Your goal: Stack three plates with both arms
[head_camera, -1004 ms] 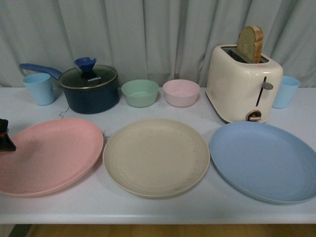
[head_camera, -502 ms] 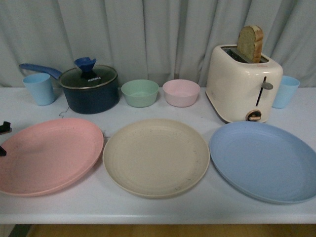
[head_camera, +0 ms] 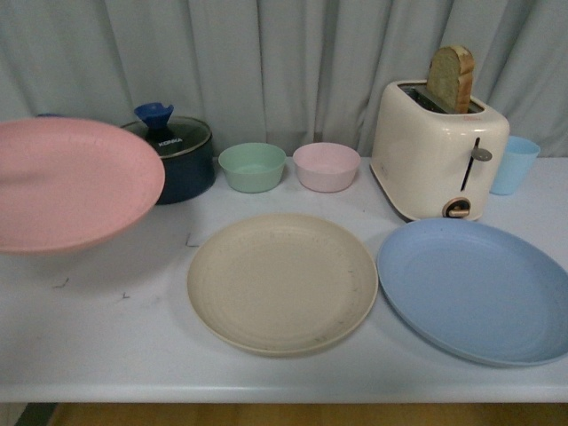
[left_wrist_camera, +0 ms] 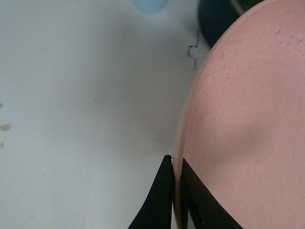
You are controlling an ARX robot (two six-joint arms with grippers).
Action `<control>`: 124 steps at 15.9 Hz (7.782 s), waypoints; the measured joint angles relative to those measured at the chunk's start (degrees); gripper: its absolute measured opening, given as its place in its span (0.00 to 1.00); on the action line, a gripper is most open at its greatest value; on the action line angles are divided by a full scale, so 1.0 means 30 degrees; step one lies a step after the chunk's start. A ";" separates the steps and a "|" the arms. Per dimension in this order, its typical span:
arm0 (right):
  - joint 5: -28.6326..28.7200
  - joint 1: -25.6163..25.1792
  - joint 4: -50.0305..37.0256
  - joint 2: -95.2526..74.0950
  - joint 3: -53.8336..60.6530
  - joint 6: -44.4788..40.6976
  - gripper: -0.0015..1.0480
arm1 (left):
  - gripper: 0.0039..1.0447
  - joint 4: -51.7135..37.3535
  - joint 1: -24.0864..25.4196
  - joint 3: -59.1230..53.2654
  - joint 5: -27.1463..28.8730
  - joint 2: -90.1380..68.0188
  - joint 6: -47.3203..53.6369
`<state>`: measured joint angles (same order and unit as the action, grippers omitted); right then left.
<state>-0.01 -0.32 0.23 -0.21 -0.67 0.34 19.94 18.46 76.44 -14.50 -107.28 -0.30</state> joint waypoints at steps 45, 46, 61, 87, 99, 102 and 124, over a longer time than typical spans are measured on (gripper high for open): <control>0.0000 0.0000 -0.0015 0.0000 0.0000 0.0000 0.94 | 0.12 -2.4494 -0.8306 -1.8498 0.7074 1.1344 -0.0240; 0.0000 0.0000 -0.0015 0.0000 0.0000 -0.0007 0.94 | 0.01 -2.4385 -0.8080 -1.9628 0.6761 1.2131 -0.0270; 0.0000 0.0000 -0.0007 0.0000 0.0000 0.0000 0.94 | 0.01 -1.8353 -0.6156 -2.5252 0.4838 2.3766 -0.0168; 0.0007 0.0000 -0.0036 0.0000 0.0000 0.0000 0.94 | 0.01 -0.6630 -0.6156 -2.5230 0.4845 3.5612 -0.0168; 0.1916 -0.3978 0.0590 -1.8884 -0.9588 -0.2237 0.94 | 0.93 -0.6579 -0.6156 -2.5259 0.4830 3.5612 -0.0160; 0.4153 -0.5268 0.1530 -3.4986 -2.0065 -0.2557 0.94 | 0.94 -0.6579 -0.6156 -2.5259 0.4830 3.5612 -0.0153; 0.1042 -0.2506 -0.0969 -4.1157 -2.1413 -0.0386 0.42 | 0.94 -0.6579 -0.6156 -2.5259 0.4838 3.5612 -0.0153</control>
<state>3.11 -7.84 -2.68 -123.68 -64.90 -0.82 0.21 -0.01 0.67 0.01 -0.45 -0.75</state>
